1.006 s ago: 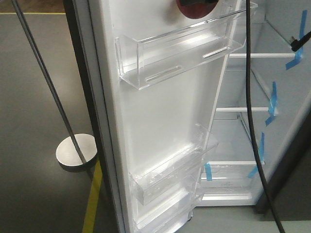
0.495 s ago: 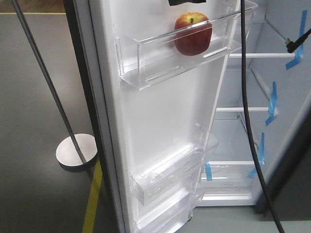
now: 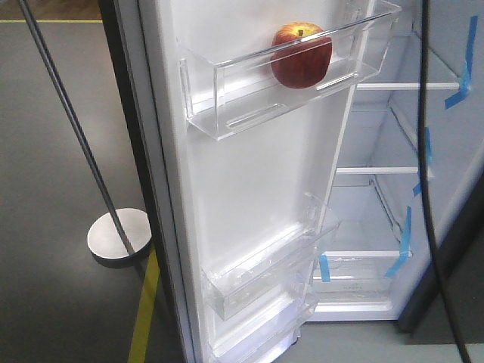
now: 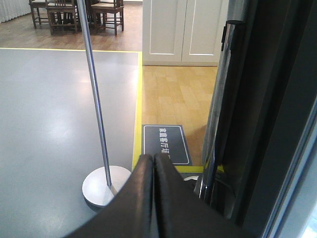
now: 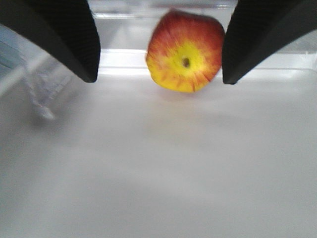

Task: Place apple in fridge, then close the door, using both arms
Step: 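Lower the apple into the upper clear door bin with the right gripper, then open the right gripper and withdraw it from the apple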

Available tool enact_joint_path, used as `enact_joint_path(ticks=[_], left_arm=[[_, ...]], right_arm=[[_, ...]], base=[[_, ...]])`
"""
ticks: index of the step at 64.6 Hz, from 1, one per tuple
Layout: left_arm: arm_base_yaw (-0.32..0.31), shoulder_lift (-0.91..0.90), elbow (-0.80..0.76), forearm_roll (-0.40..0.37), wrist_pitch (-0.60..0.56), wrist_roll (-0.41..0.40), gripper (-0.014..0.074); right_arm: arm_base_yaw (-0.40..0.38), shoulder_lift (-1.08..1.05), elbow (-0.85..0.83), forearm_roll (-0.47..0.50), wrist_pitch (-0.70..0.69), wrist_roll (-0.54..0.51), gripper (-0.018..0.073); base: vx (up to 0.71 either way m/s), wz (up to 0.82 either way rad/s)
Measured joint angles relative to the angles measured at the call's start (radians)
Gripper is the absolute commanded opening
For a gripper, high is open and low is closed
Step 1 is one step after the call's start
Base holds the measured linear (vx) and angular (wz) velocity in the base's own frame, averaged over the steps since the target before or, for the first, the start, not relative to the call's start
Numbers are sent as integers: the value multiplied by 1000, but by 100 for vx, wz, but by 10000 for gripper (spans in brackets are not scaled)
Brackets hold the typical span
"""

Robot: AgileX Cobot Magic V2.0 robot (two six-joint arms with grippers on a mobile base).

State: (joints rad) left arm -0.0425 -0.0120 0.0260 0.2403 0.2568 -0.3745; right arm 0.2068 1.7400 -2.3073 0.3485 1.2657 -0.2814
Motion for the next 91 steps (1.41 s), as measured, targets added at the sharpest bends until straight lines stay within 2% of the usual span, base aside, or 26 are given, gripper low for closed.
enact_joint_path(ticks=[9, 20, 25, 37, 44, 51, 62, 91], left_arm=[[0, 0, 0, 0, 0, 0, -5], [0, 0, 0, 0, 0, 0, -5], [0, 0, 0, 0, 0, 0, -5], [0, 0, 0, 0, 0, 0, -5], [0, 0, 0, 0, 0, 0, -5], [0, 0, 0, 0, 0, 0, -5], [0, 0, 0, 0, 0, 0, -5], [0, 0, 0, 0, 0, 0, -5]], right_arm=[[-25, -167, 142, -78, 3, 27, 484], [-70, -418, 419, -148, -7, 36, 484], [-94, -541, 586, -181, -62, 56, 484], [-146, -878, 1025, -258, -253, 175, 484], [-147, -1061, 1227, -266, -286, 201, 484], [-147, -1171, 1360, -264, -287, 208, 484], [-147, -1233, 1461, -263, -289, 211, 484], [-147, -1233, 1466, -263, -303, 208, 484]], base=[[0, 0], [0, 0], [0, 0], [0, 0], [0, 0], [0, 0], [0, 0], [0, 0]])
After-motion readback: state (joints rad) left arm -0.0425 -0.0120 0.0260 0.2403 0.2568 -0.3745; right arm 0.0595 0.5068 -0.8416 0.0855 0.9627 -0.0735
